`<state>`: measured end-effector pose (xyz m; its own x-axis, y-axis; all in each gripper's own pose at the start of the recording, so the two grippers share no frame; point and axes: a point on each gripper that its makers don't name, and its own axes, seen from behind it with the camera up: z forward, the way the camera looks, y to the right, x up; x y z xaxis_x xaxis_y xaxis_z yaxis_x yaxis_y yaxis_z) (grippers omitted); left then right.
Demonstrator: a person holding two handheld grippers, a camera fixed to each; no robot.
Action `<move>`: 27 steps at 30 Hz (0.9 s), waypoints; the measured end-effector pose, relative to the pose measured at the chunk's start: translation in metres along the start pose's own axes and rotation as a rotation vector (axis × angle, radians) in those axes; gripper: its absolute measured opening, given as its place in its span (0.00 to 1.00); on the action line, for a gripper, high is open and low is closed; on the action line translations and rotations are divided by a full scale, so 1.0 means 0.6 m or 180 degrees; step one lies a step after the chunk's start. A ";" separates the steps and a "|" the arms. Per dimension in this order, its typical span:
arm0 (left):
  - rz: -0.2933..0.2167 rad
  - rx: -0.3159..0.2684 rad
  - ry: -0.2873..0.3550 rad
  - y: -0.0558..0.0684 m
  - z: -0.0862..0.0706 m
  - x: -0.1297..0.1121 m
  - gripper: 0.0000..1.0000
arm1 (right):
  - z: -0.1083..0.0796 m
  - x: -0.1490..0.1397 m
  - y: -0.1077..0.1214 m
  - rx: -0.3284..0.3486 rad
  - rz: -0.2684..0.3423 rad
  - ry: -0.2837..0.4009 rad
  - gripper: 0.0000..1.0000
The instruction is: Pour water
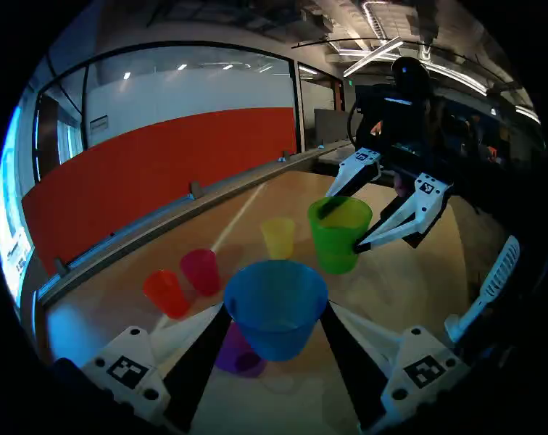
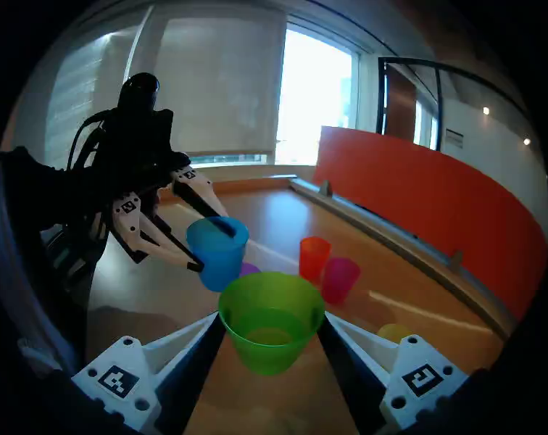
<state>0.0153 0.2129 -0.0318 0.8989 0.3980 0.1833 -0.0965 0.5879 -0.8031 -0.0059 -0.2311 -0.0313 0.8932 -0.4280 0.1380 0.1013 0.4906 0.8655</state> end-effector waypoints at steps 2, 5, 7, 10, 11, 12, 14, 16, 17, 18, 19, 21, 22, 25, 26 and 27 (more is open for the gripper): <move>-0.0008 -0.0024 -0.0016 0.006 0.002 -0.009 0.87 | 0.001 -0.007 0.000 -0.0002 0.0006 -0.0023 0.91; -0.0009 -0.0067 -0.0057 0.016 0.006 -0.024 0.87 | 0.003 -0.019 0.001 -0.0005 0.0015 -0.0063 0.91; 0.0002 -0.0091 -0.0083 0.022 0.008 -0.033 0.87 | 0.005 -0.026 0.002 -0.0007 0.0018 -0.0089 0.90; 0.0021 -0.0125 -0.0120 0.031 0.012 -0.045 0.87 | 0.008 -0.034 0.004 -0.0011 0.0019 -0.0120 0.91; 0.0025 -0.0137 -0.0132 0.033 0.013 -0.049 0.87 | 0.009 -0.036 0.004 -0.0012 0.0019 -0.0129 0.91; 0.0027 -0.0149 -0.0145 0.035 0.014 -0.053 0.87 | 0.009 -0.038 0.005 -0.0012 0.0021 -0.0137 0.91; 0.0021 -0.0166 -0.0166 0.037 0.016 -0.059 0.87 | 0.011 -0.042 0.005 -0.0010 0.0026 -0.0149 0.91; 0.0014 -0.0184 -0.0194 0.039 0.018 -0.068 0.87 | 0.012 -0.047 0.005 -0.0007 0.0032 -0.0162 0.90; 0.0010 -0.0193 -0.0208 0.040 0.019 -0.072 0.87 | 0.013 -0.050 0.005 -0.0006 0.0034 -0.0169 0.90; 0.0009 -0.0203 -0.0224 0.041 0.020 -0.077 0.87 | 0.014 -0.052 0.006 -0.0006 0.0037 -0.0179 0.90; 0.0011 -0.0211 -0.0238 0.042 0.021 -0.081 0.87 | 0.015 -0.055 0.006 -0.0007 0.0038 -0.0189 0.91; 0.0021 -0.0226 -0.0268 0.044 0.023 -0.089 0.87 | 0.018 -0.061 0.007 -0.0008 0.0039 -0.0211 0.91; 0.0031 -0.0231 -0.0283 0.045 0.023 -0.093 0.86 | 0.019 -0.063 0.007 -0.0008 0.0039 -0.0221 0.91; 0.0057 -0.0248 -0.0328 0.047 0.025 -0.104 0.87 | 0.023 -0.072 0.007 -0.0004 0.0041 -0.0250 0.90; 0.0064 -0.0254 -0.0343 0.048 0.026 -0.108 0.87 | 0.024 -0.074 0.007 -0.0003 0.0042 -0.0260 0.90; 0.0070 -0.0263 -0.0360 0.049 0.026 -0.112 0.87 | 0.026 -0.077 0.007 -0.0001 0.0043 -0.0272 0.91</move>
<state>-0.0545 0.2145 -0.0585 0.8426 0.4897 0.2241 -0.0760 0.5201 -0.8507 -0.0536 -0.2208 -0.0267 0.8538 -0.4845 0.1903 0.0896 0.4969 0.8632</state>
